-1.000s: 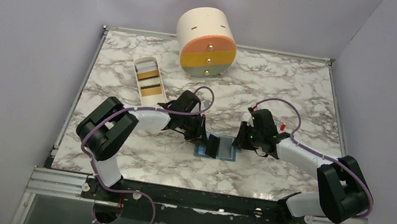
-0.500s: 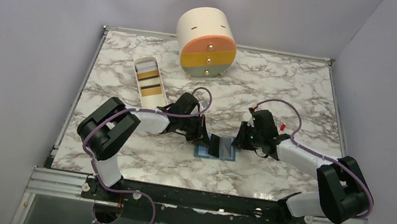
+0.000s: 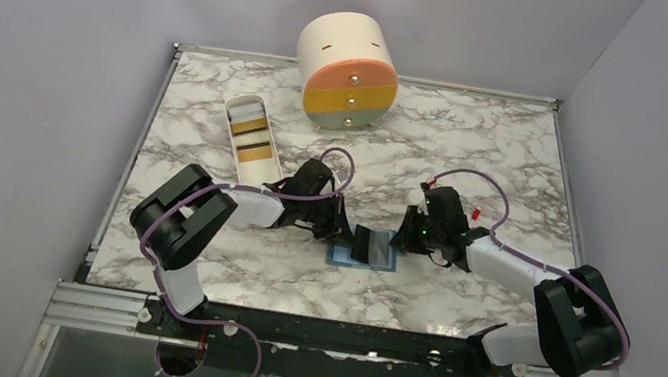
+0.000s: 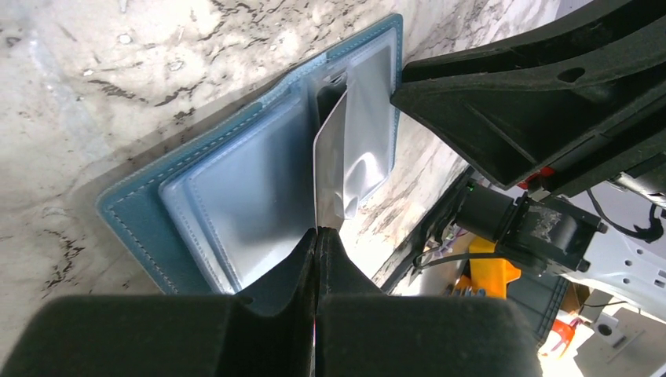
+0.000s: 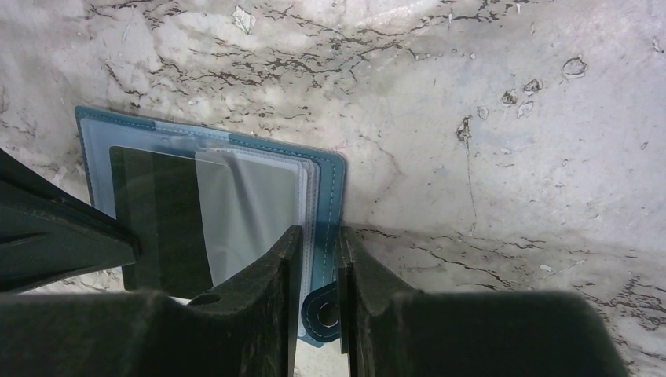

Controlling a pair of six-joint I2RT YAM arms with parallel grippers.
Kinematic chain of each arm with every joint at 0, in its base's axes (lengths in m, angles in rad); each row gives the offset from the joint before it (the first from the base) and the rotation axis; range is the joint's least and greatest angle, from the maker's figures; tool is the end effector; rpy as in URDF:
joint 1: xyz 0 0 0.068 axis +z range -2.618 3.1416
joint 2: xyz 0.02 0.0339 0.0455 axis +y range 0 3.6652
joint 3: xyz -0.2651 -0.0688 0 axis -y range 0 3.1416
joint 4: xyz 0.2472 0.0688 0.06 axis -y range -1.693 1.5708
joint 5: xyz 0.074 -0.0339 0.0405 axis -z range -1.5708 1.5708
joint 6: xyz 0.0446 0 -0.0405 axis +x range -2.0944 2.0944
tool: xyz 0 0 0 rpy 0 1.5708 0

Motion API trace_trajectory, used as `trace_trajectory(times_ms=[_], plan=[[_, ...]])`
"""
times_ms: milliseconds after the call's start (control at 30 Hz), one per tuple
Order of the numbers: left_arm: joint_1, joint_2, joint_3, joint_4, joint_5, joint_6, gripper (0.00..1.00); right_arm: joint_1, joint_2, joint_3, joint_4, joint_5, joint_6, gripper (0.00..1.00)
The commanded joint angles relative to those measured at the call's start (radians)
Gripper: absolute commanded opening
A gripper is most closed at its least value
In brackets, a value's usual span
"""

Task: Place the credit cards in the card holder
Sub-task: Insert the credit card into the card holder.

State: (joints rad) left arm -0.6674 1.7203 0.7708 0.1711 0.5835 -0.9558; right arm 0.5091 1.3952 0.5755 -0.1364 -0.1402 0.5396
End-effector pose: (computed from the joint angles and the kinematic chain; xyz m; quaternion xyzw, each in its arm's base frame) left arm 0.2451 -0.2244 0.1315 -0.0171 0.8903 -0.4508 0.0619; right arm 0.2191 0.1294 0.1382 -0.0067 0.9510 0.2089 0.2278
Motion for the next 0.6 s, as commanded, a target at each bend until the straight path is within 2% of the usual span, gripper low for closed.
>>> trace_trajectory(times_ms=[0, 567], plan=[[-0.009, 0.004, -0.026, 0.024, -0.063, 0.010, 0.00, 0.008, -0.011, -0.036, -0.055, -0.009, 0.029, 0.22], [-0.009, -0.011, -0.082, 0.068, -0.121, 0.006, 0.00, 0.008, -0.023, -0.054, -0.055, -0.016, 0.051, 0.21]])
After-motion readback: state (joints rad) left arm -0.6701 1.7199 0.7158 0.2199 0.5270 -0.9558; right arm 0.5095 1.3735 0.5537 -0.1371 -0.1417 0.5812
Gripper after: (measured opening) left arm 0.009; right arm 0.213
